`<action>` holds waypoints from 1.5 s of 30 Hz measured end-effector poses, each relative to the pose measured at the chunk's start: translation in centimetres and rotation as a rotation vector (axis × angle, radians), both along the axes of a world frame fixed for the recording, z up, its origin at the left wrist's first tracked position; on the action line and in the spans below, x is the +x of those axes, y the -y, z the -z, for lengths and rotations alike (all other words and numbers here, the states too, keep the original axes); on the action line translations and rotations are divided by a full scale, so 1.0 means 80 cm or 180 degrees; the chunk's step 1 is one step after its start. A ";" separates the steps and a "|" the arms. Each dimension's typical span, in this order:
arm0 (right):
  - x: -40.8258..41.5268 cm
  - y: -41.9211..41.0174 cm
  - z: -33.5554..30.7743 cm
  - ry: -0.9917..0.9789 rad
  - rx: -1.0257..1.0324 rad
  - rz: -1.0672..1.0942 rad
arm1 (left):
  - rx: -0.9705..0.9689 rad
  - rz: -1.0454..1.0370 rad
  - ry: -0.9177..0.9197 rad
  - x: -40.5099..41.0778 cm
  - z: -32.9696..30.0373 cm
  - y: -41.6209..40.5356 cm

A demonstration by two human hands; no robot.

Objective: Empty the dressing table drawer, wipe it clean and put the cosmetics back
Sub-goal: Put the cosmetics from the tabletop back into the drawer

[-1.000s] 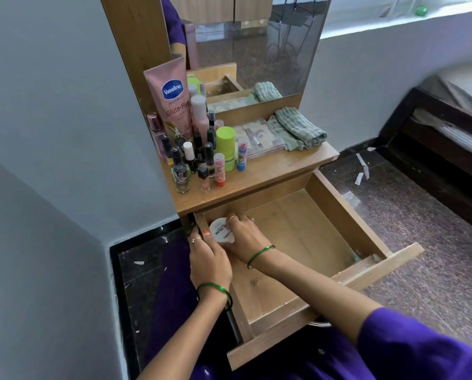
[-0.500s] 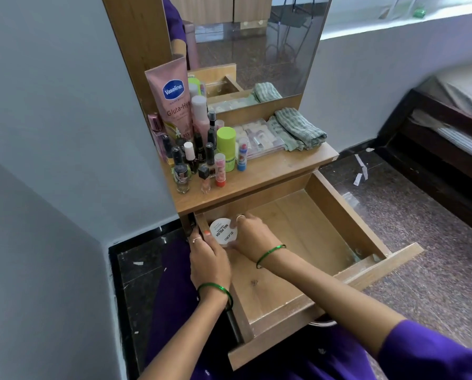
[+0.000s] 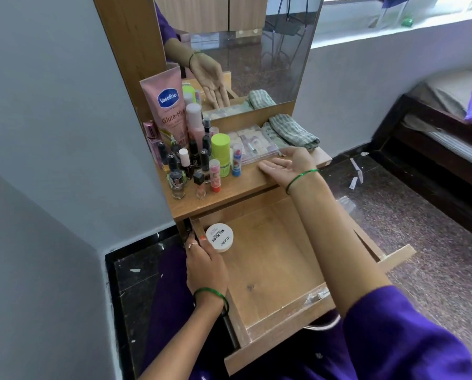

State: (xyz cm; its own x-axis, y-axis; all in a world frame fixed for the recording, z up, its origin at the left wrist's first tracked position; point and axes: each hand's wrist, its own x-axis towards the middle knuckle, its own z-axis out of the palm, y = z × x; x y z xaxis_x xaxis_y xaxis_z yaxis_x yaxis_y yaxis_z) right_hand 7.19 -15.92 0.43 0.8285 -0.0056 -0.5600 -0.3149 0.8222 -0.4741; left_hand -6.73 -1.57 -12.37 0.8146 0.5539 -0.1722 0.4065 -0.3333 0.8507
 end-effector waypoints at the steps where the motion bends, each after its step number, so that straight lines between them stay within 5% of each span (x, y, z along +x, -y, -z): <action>1: 0.003 -0.005 -0.001 0.0003 0.0056 0.0021 | -0.0003 -0.0013 -0.0011 0.000 0.000 0.000; 13: 0.028 -0.026 -0.010 -0.0229 -0.0155 0.0029 | -0.0020 -0.0020 0.0064 0.000 0.000 0.000; 26: 0.070 -0.015 0.014 -0.0560 -0.2328 -0.0569 | 0.0018 -0.0011 0.0067 0.000 0.002 -0.001; 40: 0.043 0.050 0.026 0.0744 -0.2857 0.0287 | 0.0066 -0.0001 0.0095 0.000 0.003 -0.001; 45: -0.013 0.090 0.015 0.0920 -0.2286 0.0580 | 0.0058 -0.0034 0.0033 0.004 0.008 -0.003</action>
State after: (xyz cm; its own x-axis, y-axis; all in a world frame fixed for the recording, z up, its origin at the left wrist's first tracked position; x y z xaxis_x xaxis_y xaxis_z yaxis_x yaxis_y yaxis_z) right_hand 6.15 -23.11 -0.75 0.8918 -0.4331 -0.1309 0.0117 0.3112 -0.9503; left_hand -6.39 -1.36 -13.02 0.8104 0.5654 -0.1537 0.4013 -0.3444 0.8487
